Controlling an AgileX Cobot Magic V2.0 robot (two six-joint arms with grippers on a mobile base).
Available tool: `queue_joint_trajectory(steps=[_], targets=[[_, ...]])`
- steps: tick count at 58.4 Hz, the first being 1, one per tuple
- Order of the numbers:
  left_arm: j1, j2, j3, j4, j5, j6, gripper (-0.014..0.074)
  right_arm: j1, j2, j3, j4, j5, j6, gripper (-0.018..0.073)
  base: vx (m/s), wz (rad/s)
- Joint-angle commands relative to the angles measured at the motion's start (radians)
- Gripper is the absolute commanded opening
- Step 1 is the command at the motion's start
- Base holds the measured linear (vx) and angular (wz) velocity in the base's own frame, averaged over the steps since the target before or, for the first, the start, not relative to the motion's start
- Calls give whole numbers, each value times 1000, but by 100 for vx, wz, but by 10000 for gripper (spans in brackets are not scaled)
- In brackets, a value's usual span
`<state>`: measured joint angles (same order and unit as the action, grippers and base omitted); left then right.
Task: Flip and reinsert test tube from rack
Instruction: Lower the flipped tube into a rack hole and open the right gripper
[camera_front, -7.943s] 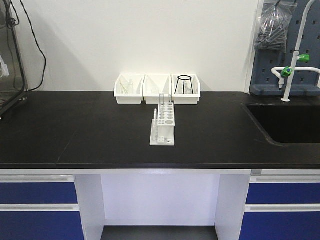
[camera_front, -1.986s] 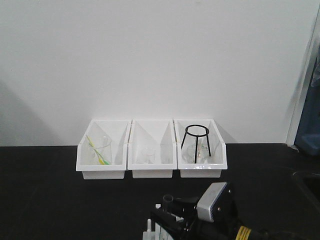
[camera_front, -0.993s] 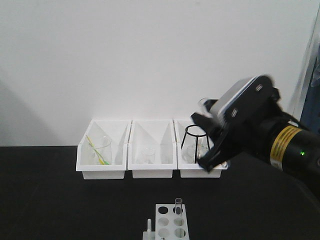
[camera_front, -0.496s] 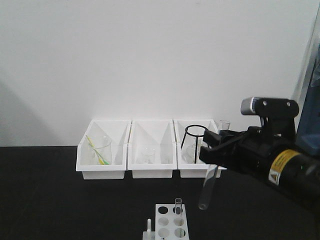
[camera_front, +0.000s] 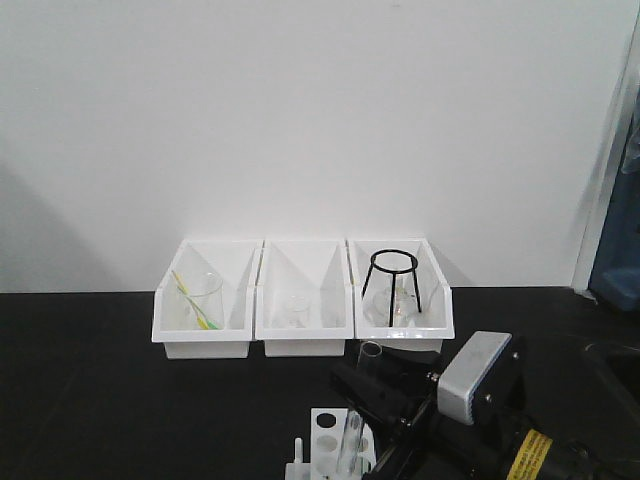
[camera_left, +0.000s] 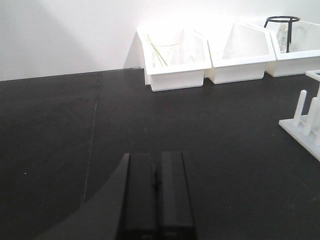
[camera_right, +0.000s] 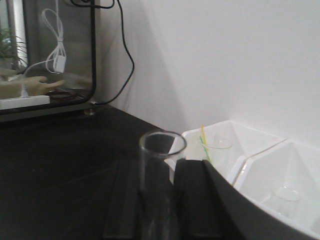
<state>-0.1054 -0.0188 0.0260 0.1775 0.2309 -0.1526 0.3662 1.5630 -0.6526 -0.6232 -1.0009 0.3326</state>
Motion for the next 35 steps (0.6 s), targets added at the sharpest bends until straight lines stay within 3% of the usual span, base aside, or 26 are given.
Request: queue_joint_trajectory(steps=[1, 20, 35], targets=[[0, -7, -4, -5, -79, -9, -6, -4, -30, -24, -25, -102, 25, -11, 0, 0], [0, -7, -4, -5, -79, -9, -6, -4, -9, -24, -79, -102, 81, -11, 0, 0], [0, -7, -4, -5, -79, -9, -6, -4, 63, -24, -114, -103, 53, -11, 0, 0]])
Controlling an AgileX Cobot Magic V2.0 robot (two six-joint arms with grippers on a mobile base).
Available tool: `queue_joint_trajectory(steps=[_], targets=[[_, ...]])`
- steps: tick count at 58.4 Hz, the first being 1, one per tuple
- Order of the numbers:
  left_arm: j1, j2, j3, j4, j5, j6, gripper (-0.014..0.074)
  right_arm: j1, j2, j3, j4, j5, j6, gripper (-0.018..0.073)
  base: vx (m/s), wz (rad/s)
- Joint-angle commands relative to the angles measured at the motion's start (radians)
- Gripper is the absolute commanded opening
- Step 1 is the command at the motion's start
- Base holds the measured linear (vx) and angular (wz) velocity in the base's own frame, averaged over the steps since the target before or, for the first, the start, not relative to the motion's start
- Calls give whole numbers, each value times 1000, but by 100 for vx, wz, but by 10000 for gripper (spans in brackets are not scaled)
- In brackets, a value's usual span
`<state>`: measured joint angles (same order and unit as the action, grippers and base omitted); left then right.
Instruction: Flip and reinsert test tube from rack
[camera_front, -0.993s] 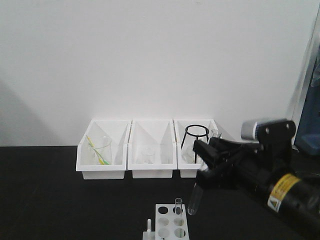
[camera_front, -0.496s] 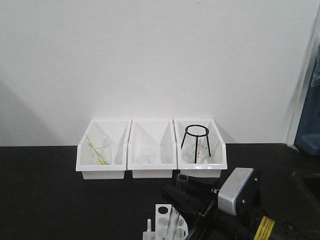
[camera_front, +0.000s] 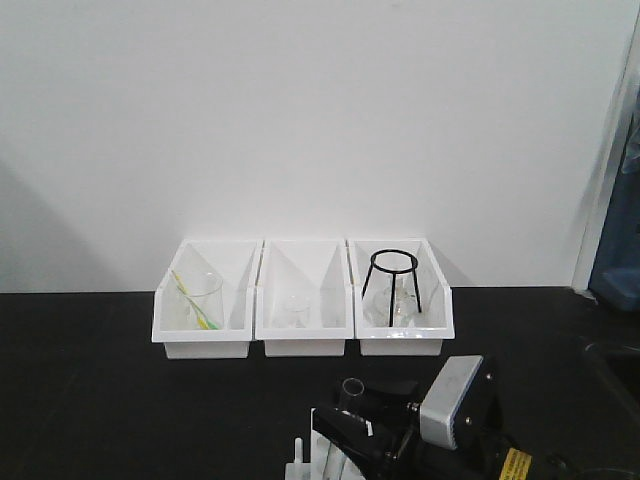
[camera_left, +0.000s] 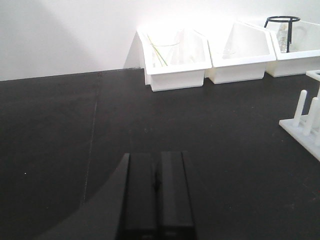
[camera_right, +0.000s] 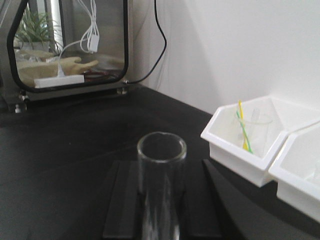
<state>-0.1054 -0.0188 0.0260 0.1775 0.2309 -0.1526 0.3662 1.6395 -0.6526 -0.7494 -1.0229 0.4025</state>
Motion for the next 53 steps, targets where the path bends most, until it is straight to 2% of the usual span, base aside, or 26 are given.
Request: queue_joint_trajectory(steps=[1, 21, 29, 36, 53], targets=[[0, -7, -4, -5, -79, -9, -6, -4, -6, -24, 13, -81, -23, -11, 0, 0], [0, -7, -4, -5, -79, -9, -6, -4, 107, -24, 13, -119, -84, -4, 0, 0], [0, -7, -4, -5, -79, -9, -6, -4, 123, -24, 14, -135, -84, 37, 0, 0], [0, -7, -4, -5, -79, -9, -6, -4, 123, -24, 12, -133, -84, 127, 0, 0], [0, -7, -4, -5, -79, -9, -6, -4, 118, -24, 42, -190, -84, 465, 0, 0]])
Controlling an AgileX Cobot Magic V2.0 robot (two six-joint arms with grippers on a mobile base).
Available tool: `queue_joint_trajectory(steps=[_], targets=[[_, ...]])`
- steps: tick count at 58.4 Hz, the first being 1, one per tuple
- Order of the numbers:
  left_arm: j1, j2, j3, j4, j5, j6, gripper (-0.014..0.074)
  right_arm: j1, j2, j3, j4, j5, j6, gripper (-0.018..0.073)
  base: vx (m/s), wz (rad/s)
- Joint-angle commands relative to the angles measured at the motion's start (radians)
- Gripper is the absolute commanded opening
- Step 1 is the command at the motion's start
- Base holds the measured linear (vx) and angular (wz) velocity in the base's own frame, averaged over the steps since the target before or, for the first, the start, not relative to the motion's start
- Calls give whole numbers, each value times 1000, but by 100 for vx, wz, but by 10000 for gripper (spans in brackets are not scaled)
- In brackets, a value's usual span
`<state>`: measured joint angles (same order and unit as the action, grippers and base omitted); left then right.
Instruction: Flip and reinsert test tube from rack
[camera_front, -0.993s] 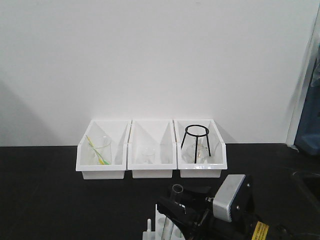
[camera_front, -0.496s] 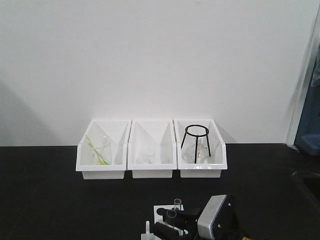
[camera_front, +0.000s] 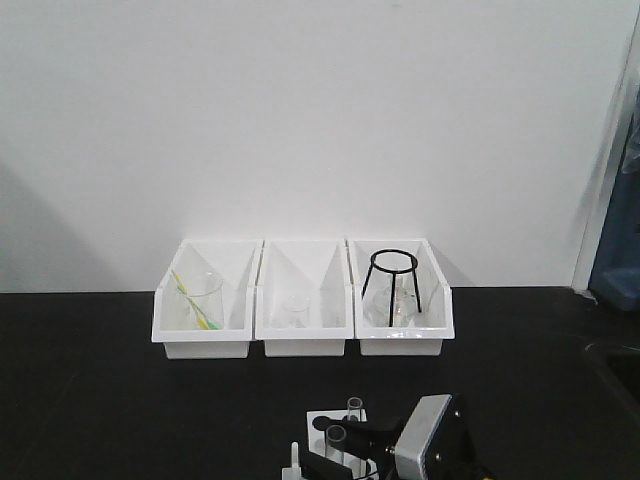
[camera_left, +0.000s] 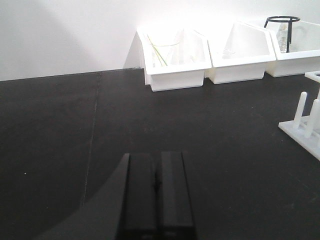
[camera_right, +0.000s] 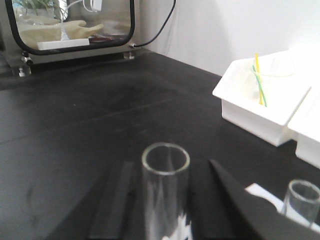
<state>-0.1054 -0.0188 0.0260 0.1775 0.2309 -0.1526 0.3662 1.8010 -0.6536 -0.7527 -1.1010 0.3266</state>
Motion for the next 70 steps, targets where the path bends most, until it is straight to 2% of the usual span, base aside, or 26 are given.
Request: queue_joint_trajectory(steps=[1, 9, 16, 20, 26, 30, 34, 40, 44, 56, 70], targets=[[0, -7, -4, -5, -79, -9, -6, -4, -49, -23, 52, -121, -8, 483, 0, 0], [0, -7, -4, -5, -79, -9, -6, -4, -119, -23, 100, -119, -1, 543, 0, 0], [0, -7, -4, -5, -79, -9, -6, -6, -249, -23, 138, -58, 23, 518, 0, 0], [0, -7, -4, -5, -79, -9, -6, -6, -344, -23, 146, 23, 64, 470, 0, 0], [0, -7, -4, -5, -79, -9, -6, -6, -502, -23, 142, 195, 134, 319, 0, 0], [0, -7, -4, -5, -79, -9, -6, -6, -622, -23, 123, 371, 205, 124, 0, 0], [0, -7, -4, -5, -79, -9, -6, -6, -729, -14, 81, 501, 269, -17, 0, 0], [0, -7, -4, -5, -79, -9, -6, -6, -891, 66, -2, 647, 387, -14, 0, 0], [0, -7, -4, -5, -79, -9, -6, -6, -998, 135, -46, 712, 427, -12, 0, 0], [0, -7, -4, -5, -79, -9, -6, -6, -1217, 268, -105, 861, 422, -11, 0, 0], [0, -7, -4, -5, -79, -9, -6, -6, -1316, 340, -105, 881, 423, -11, 0, 0]])
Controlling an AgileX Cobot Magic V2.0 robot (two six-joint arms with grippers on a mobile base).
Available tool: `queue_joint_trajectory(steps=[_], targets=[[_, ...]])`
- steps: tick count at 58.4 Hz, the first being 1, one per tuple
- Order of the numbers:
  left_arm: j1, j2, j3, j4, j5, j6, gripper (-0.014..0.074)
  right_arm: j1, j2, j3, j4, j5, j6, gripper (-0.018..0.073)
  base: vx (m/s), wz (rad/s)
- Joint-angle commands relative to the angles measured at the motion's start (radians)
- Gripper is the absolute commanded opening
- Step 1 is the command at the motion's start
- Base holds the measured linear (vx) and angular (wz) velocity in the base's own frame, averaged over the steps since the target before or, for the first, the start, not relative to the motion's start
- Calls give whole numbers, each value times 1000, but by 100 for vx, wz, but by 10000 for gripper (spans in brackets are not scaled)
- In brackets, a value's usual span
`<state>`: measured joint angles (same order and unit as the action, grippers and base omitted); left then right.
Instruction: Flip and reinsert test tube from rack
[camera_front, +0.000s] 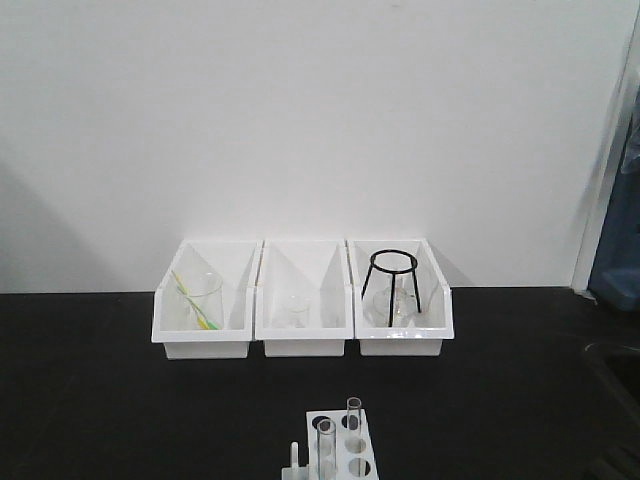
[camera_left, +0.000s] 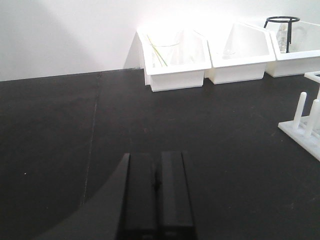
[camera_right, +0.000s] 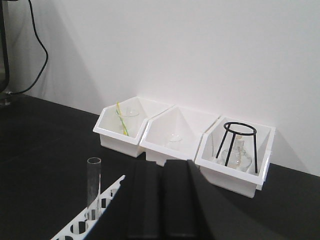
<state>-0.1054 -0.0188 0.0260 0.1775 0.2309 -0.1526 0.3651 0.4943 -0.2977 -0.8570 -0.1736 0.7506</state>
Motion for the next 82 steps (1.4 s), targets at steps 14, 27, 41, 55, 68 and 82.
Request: queue_joint_trajectory(steps=[14, 27, 41, 55, 68, 82], targets=[[0, -7, -4, -5, -79, -9, -6, -5, -10, -7, 0, -33, -2, -11, 0, 0], [0, -7, -4, -5, -79, -9, -6, -34, -76, -7, 318, 37, -69, -11, 0, 0], [0, -7, -4, -5, -79, -9, -6, -259, -259, 130, 604, 183, -426, -11, 0, 0], [0, -7, -4, -5, -79, -9, -6, -335, -492, 332, 611, 186, -452, -11, 0, 0], [0, -8, -4, -5, -79, -9, -6, -335, -520, 330, 614, 238, -450, -11, 0, 0], [0, -8, -4, -5, -79, -9, -6, -335, -520, 330, 614, 238, -450, -11, 0, 0]])
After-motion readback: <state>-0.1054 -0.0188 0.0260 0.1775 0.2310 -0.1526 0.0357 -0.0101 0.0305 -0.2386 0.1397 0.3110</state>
